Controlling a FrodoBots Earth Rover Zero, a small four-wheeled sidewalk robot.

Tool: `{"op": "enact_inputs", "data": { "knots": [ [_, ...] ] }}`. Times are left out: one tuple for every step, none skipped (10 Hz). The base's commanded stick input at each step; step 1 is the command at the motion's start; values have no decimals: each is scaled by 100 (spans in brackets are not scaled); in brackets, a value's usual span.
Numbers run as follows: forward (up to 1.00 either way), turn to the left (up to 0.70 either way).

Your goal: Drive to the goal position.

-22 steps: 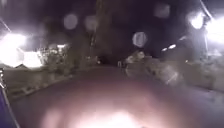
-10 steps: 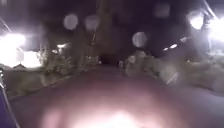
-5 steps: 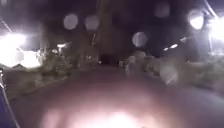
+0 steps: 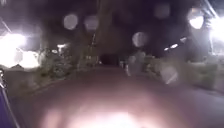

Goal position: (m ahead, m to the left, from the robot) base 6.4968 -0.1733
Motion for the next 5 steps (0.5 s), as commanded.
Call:
{"op": "enact_inputs", "data": {
  "knots": [
    [50,0],
    [50,0],
    [50,0],
    [50,0],
    [50,0]
  ]
}}
